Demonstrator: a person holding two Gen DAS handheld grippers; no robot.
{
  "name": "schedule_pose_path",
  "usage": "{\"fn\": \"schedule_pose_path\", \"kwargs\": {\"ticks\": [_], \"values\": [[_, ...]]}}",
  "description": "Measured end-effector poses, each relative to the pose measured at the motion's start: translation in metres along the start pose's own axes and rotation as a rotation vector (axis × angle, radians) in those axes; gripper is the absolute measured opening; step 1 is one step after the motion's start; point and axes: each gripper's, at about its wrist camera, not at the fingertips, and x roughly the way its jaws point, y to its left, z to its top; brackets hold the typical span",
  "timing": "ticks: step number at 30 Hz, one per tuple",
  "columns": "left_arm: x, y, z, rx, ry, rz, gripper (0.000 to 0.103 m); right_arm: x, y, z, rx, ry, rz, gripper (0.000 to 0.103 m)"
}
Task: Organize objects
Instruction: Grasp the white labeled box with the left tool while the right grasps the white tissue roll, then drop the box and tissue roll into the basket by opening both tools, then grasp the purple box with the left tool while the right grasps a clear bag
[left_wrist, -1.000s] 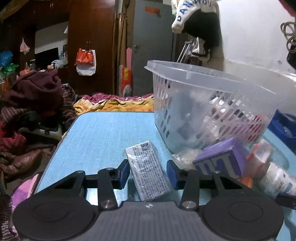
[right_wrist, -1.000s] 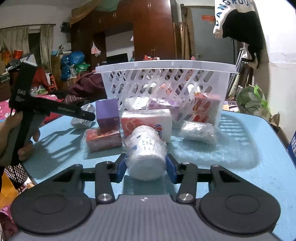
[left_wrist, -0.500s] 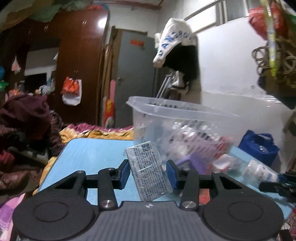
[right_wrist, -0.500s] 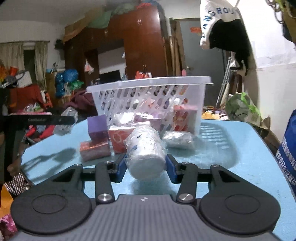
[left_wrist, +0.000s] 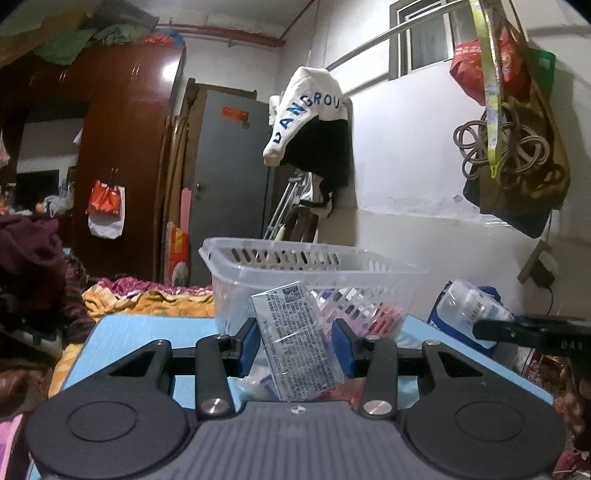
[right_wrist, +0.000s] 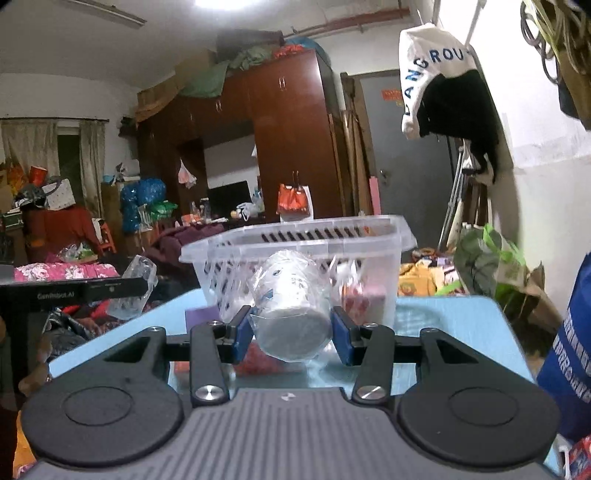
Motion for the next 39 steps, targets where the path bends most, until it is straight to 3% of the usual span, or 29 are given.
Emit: {"fn": "schedule_pose_path", "kwargs": {"ticks": [5,12,14,16,19,21,22,23,26,29,31,35,39], "values": [[0.002,0.000,0.010,0.003,-0.010,-0.017,0.047,0.004,0.002,0.009,-0.011,-0.013,0.008,0.049],[0.040,-0.002,0.066,0.018,-0.010,-0.031,0.047,0.037,0.010,0.060,-0.112,-0.095,-0.019,0.049],[0.067,-0.003,0.084,0.015,0.027,-0.002,0.047,0.060,0.005,0.075,-0.118,-0.064,-0.028,0.049],[0.095,0.003,0.094,-0.053,0.084,0.017,0.047,0.083,-0.002,0.083,-0.111,-0.022,-0.052,0.049],[0.123,0.005,0.097,-0.083,0.115,0.031,0.049,0.111,-0.008,0.087,-0.133,0.026,-0.100,0.051],[0.139,0.005,0.094,-0.077,0.153,0.045,0.075,0.118,-0.013,0.085,-0.121,0.038,-0.100,0.064],[0.143,0.005,0.092,-0.072,0.167,0.052,0.078,0.119,-0.014,0.085,-0.106,0.044,-0.113,0.087],[0.141,0.006,0.090,-0.072,0.167,0.063,0.078,0.114,-0.013,0.084,-0.101,0.035,-0.126,0.103],[0.105,0.007,0.081,-0.086,0.102,0.055,0.078,0.081,-0.011,0.076,-0.104,-0.028,-0.127,0.103],[0.054,0.005,0.059,-0.084,0.012,0.020,0.097,0.041,-0.020,0.061,-0.027,-0.083,-0.107,0.103],[0.039,0.001,0.036,-0.063,0.035,0.045,0.098,0.033,-0.031,0.047,0.027,-0.040,-0.108,0.103],[0.054,0.002,0.003,-0.026,0.158,0.048,0.097,0.063,-0.048,0.009,0.032,0.193,-0.172,0.103],[0.073,0.004,-0.006,-0.032,0.231,0.030,0.095,0.091,-0.054,-0.010,0.027,0.326,-0.160,0.094]]}}
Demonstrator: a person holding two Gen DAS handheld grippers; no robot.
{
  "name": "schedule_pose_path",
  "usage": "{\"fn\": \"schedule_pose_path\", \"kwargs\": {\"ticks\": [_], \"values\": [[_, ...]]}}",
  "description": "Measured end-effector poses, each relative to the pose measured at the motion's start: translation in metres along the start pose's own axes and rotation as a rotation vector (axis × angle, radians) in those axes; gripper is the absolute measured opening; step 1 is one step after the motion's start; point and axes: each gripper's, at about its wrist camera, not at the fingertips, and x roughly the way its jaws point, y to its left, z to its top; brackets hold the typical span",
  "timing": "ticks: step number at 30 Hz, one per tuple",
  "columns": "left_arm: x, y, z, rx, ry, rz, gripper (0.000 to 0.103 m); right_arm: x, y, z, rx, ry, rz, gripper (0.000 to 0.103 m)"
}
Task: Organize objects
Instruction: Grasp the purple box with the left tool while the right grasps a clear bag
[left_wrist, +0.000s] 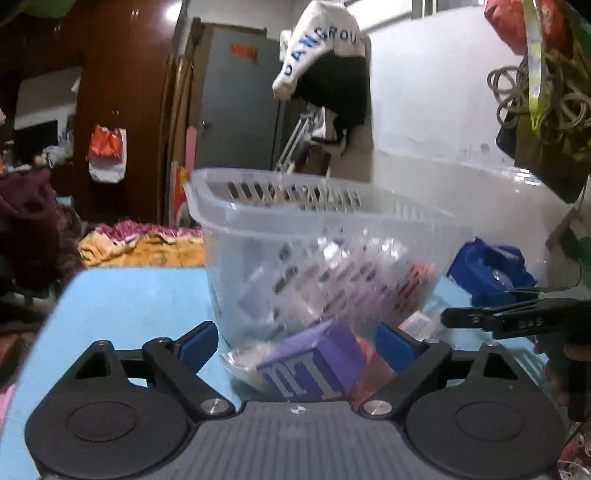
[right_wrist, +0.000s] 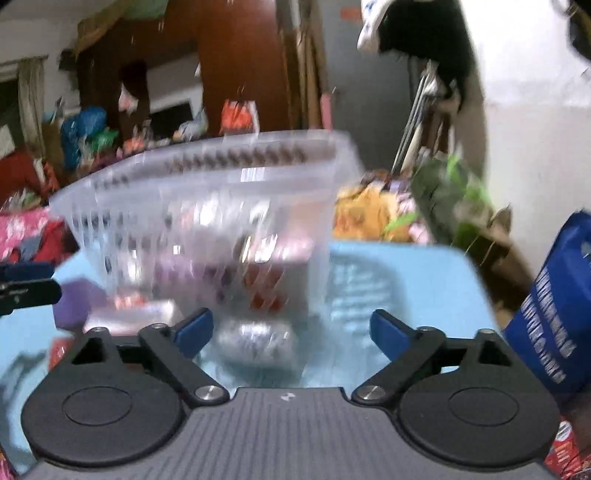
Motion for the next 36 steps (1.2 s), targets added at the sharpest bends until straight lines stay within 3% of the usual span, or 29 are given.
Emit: {"fn": "schedule_pose_path", "kwargs": {"ticks": [7,9,10,11,13,14,17,27,36], "values": [[0.011,-0.007,-0.010,0.022,0.048,0.003,0.095,0.028,0.014,-0.004,-0.059,0.081,0.008,0.087],[0.016,-0.013,-0.010,0.025,0.053,0.010,0.095,0.033,0.014,-0.005,-0.061,0.088,0.015,0.078],[0.018,-0.013,-0.011,0.035,0.055,0.015,0.095,0.033,0.015,-0.005,-0.062,0.094,0.019,0.065],[0.020,-0.014,-0.011,0.042,0.059,0.023,0.095,0.033,0.014,-0.006,-0.061,0.097,0.022,0.064],[0.022,-0.015,-0.012,0.047,0.065,0.043,0.088,0.028,0.012,-0.006,-0.061,0.084,0.024,0.063],[0.021,-0.013,-0.013,0.045,0.068,0.052,0.077,0.027,0.013,-0.007,-0.062,0.088,0.029,0.063],[0.016,-0.013,-0.013,0.046,0.049,0.040,0.075,0.020,0.014,-0.008,-0.063,0.059,0.027,0.062],[-0.013,0.007,-0.016,-0.051,-0.137,-0.084,0.075,-0.005,0.014,-0.009,-0.026,-0.108,0.015,0.062],[-0.013,0.007,-0.015,-0.053,-0.164,-0.109,0.075,-0.013,0.013,-0.010,-0.013,-0.132,0.020,0.062]]}}
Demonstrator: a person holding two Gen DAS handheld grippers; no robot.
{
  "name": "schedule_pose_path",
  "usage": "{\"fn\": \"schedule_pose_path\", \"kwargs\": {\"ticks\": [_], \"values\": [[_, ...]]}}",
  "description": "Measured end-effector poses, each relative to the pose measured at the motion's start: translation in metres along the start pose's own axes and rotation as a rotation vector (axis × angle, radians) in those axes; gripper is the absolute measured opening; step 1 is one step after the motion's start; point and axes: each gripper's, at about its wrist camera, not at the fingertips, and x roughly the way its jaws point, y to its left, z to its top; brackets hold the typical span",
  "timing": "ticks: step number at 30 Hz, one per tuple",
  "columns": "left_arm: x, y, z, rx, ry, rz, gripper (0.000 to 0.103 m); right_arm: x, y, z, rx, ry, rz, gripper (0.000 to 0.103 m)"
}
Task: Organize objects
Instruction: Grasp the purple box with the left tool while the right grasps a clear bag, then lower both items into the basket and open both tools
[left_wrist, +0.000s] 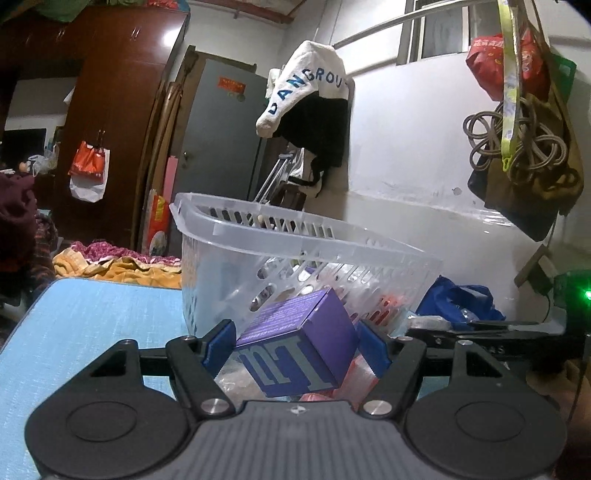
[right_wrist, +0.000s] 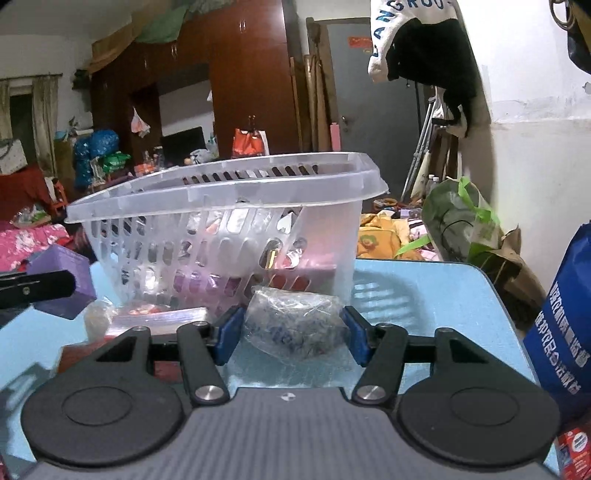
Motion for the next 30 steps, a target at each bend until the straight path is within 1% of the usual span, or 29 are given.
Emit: {"fn": "schedule_pose_path", "kwargs": {"ticks": [3,6,8,10,11,12,14,15,17,20,22,24,25,26,27,28,29,30], "values": [[-0.006,-0.005,0.001,0.023,-0.018,0.006,0.075,-0.022,0.003,-0.003,-0.003,-0.043,0.014,0.062],[-0.017,-0.013,0.014,0.029,-0.041,-0.035,0.075,-0.046,0.009,0.008,-0.014,-0.101,0.046,0.062],[-0.025,-0.021,0.034,0.056,-0.085,-0.045,0.075,-0.059,0.015,0.026,-0.031,-0.149,0.066,0.062],[-0.023,-0.027,0.062,0.071,-0.111,-0.023,0.075,-0.065,0.022,0.050,-0.065,-0.207,0.080,0.062],[-0.016,-0.028,0.078,0.072,-0.109,-0.005,0.075,-0.062,0.025,0.064,-0.085,-0.224,0.071,0.062],[-0.005,-0.029,0.093,0.075,-0.101,0.012,0.075,-0.056,0.028,0.076,-0.103,-0.227,0.054,0.062],[0.027,-0.026,0.120,0.063,-0.054,0.045,0.075,-0.028,0.031,0.103,-0.124,-0.181,-0.012,0.062],[0.044,-0.023,0.131,0.054,-0.015,0.052,0.075,-0.016,0.028,0.112,-0.102,-0.160,0.001,0.062],[0.063,-0.021,0.137,0.042,0.020,0.063,0.075,0.004,0.023,0.125,-0.062,-0.135,0.037,0.062],[0.083,-0.019,0.137,0.044,0.058,0.084,0.076,0.017,0.024,0.131,-0.095,-0.128,0.005,0.062],[0.094,-0.017,0.134,0.034,0.087,0.087,0.078,0.024,0.026,0.131,-0.107,-0.110,0.000,0.063],[0.100,-0.015,0.132,0.031,0.124,0.095,0.081,0.031,0.025,0.129,-0.119,-0.079,-0.008,0.082],[0.098,-0.014,0.129,0.040,0.128,0.082,0.081,0.030,0.024,0.127,-0.119,-0.075,-0.032,0.097],[0.093,-0.015,0.128,0.053,0.125,0.069,0.081,0.024,0.025,0.124,-0.120,-0.105,-0.064,0.103],[0.085,-0.015,0.125,0.064,0.108,0.061,0.082,0.009,0.025,0.117,-0.114,-0.133,-0.068,0.103],[0.073,-0.015,0.121,0.074,0.089,0.061,0.083,-0.002,0.022,0.113,-0.089,-0.157,-0.036,0.103],[0.062,-0.016,0.118,0.078,0.078,0.069,0.087,-0.010,0.020,0.109,-0.058,-0.161,-0.005,0.103],[0.049,-0.016,0.112,0.081,0.065,0.076,0.092,-0.021,0.017,0.102,-0.021,-0.170,0.022,0.103]]}}
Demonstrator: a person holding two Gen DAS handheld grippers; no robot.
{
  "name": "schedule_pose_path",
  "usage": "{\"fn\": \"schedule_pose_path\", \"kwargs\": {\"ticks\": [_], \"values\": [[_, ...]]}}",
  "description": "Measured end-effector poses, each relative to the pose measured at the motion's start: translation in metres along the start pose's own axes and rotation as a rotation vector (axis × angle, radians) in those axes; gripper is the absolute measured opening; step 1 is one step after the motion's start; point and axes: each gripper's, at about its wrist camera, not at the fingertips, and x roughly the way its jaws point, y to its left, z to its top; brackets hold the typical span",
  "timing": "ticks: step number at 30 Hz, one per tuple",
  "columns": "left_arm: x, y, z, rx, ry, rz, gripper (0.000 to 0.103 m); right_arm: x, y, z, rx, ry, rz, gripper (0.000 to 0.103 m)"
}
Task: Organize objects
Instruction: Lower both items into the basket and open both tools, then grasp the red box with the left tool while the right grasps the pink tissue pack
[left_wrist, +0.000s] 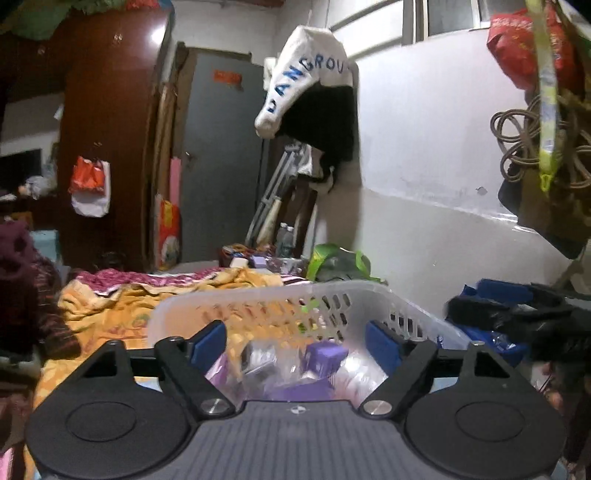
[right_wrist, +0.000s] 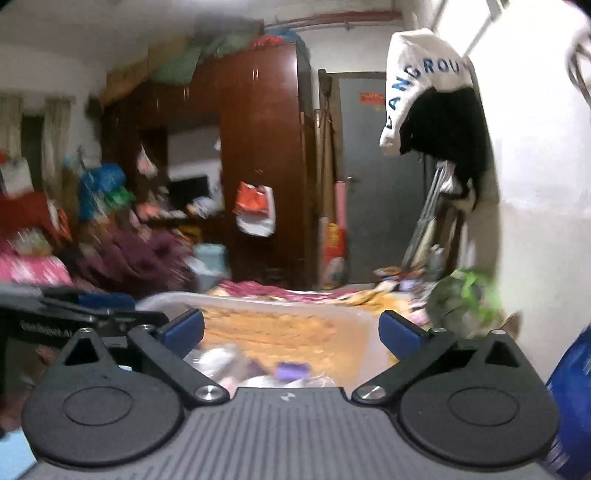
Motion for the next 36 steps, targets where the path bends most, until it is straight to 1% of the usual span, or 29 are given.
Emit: {"fn": "schedule_pose_path", "kwargs": {"ticks": [1,2,3,6,9,12,15,16,17,18,19,22,25,26,28,29,30,31,32,34,36], "values": [[-0.016,0.000,-0.011,0.005,-0.021,-0.003,0.094,-0.009,-0.002,-0.005,0.017,-0.011,0.015,0.103],[-0.027,0.001,-0.022,0.005,-0.026,-0.009,0.098,-0.019,0.000,-0.014,0.022,-0.018,0.029,0.103],[-0.036,0.002,-0.035,-0.001,-0.017,-0.014,0.098,-0.023,0.004,-0.024,0.024,-0.011,0.036,0.103],[-0.049,-0.001,-0.081,-0.007,0.054,0.002,0.098,-0.016,0.019,-0.062,-0.013,0.105,0.069,0.103],[-0.054,-0.007,-0.109,0.022,0.079,0.000,0.095,0.004,0.033,-0.089,-0.042,0.198,0.086,0.103],[-0.050,-0.011,-0.118,0.049,0.113,-0.013,0.095,0.019,0.038,-0.095,-0.038,0.242,0.123,0.103],[-0.044,-0.013,-0.121,0.085,0.158,-0.009,0.095,0.027,0.049,-0.098,-0.079,0.284,0.125,0.102],[-0.040,-0.014,-0.124,0.093,0.176,-0.012,0.095,0.029,0.051,-0.099,-0.090,0.297,0.124,0.098],[-0.038,-0.015,-0.125,0.093,0.186,-0.011,0.094,0.028,0.053,-0.102,-0.093,0.305,0.124,0.086],[-0.040,-0.018,-0.130,0.094,0.187,-0.007,0.094,0.027,0.052,-0.104,-0.089,0.308,0.124,0.079],[-0.040,-0.020,-0.131,0.103,0.183,-0.003,0.094,0.025,0.051,-0.105,-0.078,0.310,0.133,0.076],[-0.038,-0.022,-0.132,0.120,0.191,0.005,0.094,0.013,0.047,-0.111,-0.079,0.284,0.117,0.076],[-0.033,-0.024,-0.131,0.119,0.209,-0.005,0.094,0.000,0.033,-0.114,-0.032,0.249,0.108,0.076],[-0.031,-0.024,-0.131,0.115,0.218,-0.005,0.092,-0.003,0.028,-0.114,-0.019,0.241,0.108,0.076],[-0.026,-0.025,-0.132,0.106,0.241,-0.008,0.083,-0.007,0.021,-0.115,0.013,0.230,0.116,0.076],[-0.023,-0.025,-0.133,0.100,0.256,-0.005,0.074,-0.009,0.018,-0.116,0.023,0.227,0.118,0.076],[-0.021,-0.025,-0.133,0.093,0.268,-0.004,0.070,-0.009,0.017,-0.117,0.026,0.226,0.118,0.076],[-0.019,-0.025,-0.133,0.090,0.277,-0.007,0.068,-0.009,0.016,-0.118,0.033,0.224,0.122,0.076],[-0.019,-0.025,-0.134,0.092,0.283,-0.009,0.063,-0.009,0.015,-0.118,0.040,0.219,0.131,0.076],[-0.019,-0.027,-0.134,0.099,0.278,0.002,0.060,-0.009,0.016,-0.117,0.038,0.212,0.131,0.076],[-0.024,-0.026,-0.134,0.095,0.248,-0.001,0.059,-0.008,0.018,-0.118,0.031,0.208,0.138,0.076]]}}
